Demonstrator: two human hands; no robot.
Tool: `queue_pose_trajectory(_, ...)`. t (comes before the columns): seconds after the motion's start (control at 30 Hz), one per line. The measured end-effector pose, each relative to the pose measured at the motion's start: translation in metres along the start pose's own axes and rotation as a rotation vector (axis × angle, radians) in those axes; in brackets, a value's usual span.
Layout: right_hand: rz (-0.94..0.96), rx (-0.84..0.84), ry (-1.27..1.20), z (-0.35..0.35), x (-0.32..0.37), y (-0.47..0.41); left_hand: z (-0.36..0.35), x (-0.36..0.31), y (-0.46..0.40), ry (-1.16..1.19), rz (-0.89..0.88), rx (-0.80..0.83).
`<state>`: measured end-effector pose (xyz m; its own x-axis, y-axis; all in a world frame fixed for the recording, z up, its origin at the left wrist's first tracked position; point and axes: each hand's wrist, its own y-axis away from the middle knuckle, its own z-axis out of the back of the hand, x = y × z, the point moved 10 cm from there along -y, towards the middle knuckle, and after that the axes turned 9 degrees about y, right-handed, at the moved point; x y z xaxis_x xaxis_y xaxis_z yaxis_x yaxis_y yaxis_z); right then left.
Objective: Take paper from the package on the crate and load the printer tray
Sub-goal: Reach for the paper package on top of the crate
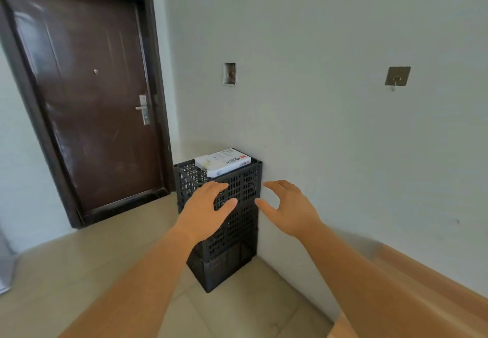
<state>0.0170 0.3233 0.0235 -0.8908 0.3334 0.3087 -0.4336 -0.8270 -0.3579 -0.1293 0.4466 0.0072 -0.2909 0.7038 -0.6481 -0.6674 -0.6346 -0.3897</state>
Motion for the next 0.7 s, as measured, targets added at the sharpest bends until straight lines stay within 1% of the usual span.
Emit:
queue_pose_trajectory(0.2, 0.032, 0.030, 0.008, -0.076, 0.097, -0.089, 0.090, 0.108, -0.044, -0.036, 0.032, -0.021)
queue_pose_trajectory(0.37, 0.087, 0.061, 0.010, -0.136, 0.157, -0.166, 0.142, 0.186, -0.082, -0.038, 0.070, -0.066)
queue_pose_trajectory(0.57, 0.174, 0.078, -0.038, -0.217, 0.206, -0.267, 0.181, 0.282, -0.134, -0.074, 0.136, -0.109)
queue_pose_trajectory(0.7, 0.213, 0.076, -0.093, -0.257, 0.228, -0.344, 0.211, 0.334, -0.189, -0.132, 0.165, -0.114)
